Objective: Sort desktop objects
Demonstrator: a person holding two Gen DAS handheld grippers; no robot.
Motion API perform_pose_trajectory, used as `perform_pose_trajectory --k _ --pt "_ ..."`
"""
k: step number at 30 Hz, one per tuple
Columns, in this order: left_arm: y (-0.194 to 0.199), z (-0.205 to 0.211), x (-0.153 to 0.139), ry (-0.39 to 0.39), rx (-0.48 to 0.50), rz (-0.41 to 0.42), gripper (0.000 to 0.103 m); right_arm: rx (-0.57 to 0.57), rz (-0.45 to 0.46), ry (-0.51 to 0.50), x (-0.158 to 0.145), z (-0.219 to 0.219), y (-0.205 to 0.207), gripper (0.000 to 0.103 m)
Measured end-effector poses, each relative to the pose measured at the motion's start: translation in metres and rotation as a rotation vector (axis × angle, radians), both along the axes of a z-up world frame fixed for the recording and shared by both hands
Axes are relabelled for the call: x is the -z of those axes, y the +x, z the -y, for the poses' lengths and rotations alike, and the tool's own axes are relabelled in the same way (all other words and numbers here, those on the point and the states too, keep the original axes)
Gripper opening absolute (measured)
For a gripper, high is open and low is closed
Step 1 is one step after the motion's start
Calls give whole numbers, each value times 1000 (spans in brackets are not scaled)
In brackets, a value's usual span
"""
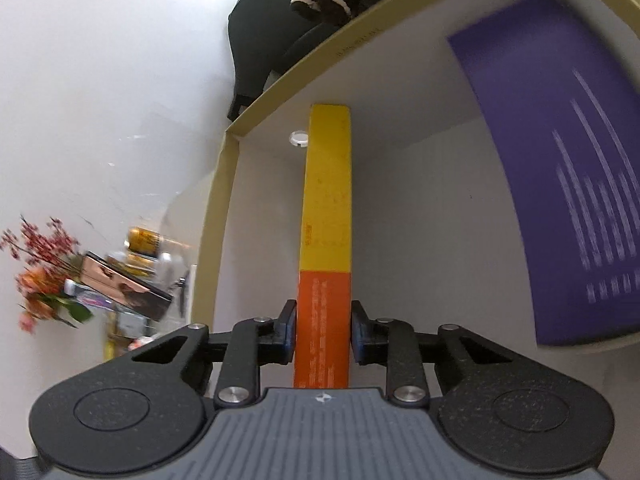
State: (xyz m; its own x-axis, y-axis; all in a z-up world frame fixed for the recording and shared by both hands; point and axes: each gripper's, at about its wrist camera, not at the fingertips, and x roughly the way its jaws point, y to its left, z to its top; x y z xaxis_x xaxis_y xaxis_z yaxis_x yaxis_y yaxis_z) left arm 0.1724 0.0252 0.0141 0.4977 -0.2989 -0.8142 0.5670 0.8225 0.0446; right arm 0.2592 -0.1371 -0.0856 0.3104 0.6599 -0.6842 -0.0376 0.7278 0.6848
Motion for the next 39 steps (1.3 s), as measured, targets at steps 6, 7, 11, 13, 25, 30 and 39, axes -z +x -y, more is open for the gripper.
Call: perform_pose_trajectory --k 6,7,11,13,25,30,39 --pt "8 -28 -12 -118 -57 1 103 -18 59 -107 -16 -20 3 29" --pt "7 -33 -14 -145 -60 -5 103 -19 72 -127 -20 -23 2 29" --pt "11 -47 -14 -240 -104 -32 103 -9 129 -226 -37 -38 -6 28" --pt "15 -55 -9 -272 -132 -50 103 -5 154 -276 -43 -48 -11 28" --pt "39 -61 29 -307 -367 -120 103 32 266 -527 -58 -37 -27 27" --pt "55 -47 40 -250 -426 -115 103 38 313 -647 -60 -39 -34 27" --pt "68 -29 54 -138 -474 -110 55 67 372 -827 -52 -47 -43 27"
